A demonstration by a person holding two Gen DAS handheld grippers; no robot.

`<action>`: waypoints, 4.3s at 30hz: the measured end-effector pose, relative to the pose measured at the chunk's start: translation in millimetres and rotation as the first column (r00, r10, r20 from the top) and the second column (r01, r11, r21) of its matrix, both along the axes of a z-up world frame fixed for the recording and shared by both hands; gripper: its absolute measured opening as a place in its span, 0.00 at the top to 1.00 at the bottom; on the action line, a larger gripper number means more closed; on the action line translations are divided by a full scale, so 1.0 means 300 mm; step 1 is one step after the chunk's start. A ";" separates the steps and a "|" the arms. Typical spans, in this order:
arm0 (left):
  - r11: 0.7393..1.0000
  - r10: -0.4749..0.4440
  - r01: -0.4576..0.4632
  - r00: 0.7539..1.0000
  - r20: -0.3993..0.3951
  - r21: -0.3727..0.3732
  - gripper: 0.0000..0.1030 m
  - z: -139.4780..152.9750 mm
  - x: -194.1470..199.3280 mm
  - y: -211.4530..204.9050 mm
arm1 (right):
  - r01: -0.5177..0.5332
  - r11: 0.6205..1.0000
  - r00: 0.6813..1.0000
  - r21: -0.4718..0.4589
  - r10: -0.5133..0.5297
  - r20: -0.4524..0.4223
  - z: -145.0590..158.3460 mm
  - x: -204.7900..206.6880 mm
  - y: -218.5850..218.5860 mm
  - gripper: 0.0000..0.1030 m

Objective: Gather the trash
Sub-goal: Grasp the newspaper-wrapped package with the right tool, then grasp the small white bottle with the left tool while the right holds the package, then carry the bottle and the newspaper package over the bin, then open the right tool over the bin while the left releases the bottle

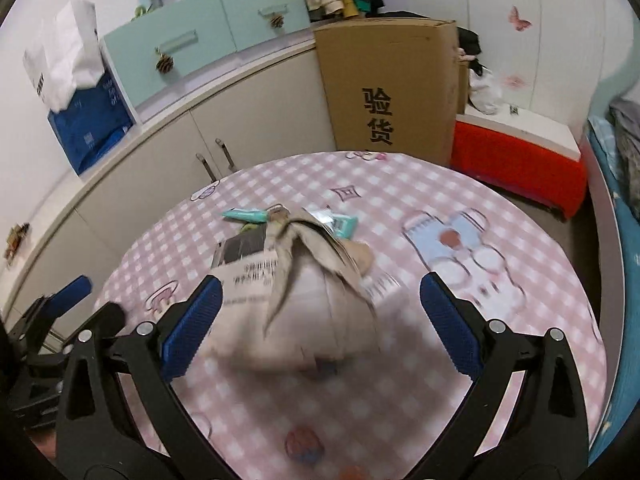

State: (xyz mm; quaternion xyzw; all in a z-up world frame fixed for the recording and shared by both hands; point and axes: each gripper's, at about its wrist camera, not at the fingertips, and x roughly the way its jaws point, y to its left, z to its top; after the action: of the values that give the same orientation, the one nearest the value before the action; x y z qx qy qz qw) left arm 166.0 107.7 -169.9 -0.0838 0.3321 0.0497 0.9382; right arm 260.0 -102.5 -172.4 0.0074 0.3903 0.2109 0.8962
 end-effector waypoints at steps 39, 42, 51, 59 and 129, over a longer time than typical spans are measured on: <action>0.873 -0.465 0.470 0.883 -0.066 0.127 0.09 -0.086 0.210 -0.549 | 0.379 0.909 0.925 0.173 -0.371 -0.079 -0.091 -0.289 -0.667 0.71; 0.841 -0.510 0.519 0.855 -0.094 0.156 0.10 -0.103 0.251 -0.608 | 0.395 0.901 0.919 0.181 -0.389 -0.073 -0.081 -0.300 -0.701 0.71; 0.805 -0.583 0.594 0.789 -0.196 -0.002 0.77 -0.203 0.308 -0.625 | 0.421 0.886 0.907 0.196 -0.416 -0.067 -0.073 -0.333 -0.761 0.71; 0.818 -0.575 0.565 0.806 -0.144 -0.104 0.77 -0.192 0.206 -0.575 | 0.416 0.885 0.908 0.209 -0.415 -0.049 -0.050 -0.374 -0.757 0.71; 0.575 -0.753 0.794 0.422 -0.505 -0.195 0.20 -0.653 0.060 -1.871 | 0.865 0.497 0.464 0.069 -0.740 -0.486 -0.820 -0.586 -1.733 0.19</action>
State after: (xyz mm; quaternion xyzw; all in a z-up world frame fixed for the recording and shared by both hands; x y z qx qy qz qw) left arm 183.8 -453.6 -365.6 0.1305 0.5788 -0.3534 0.7232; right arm 84.3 -622.5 -418.3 0.3737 0.4722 -0.1909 0.7752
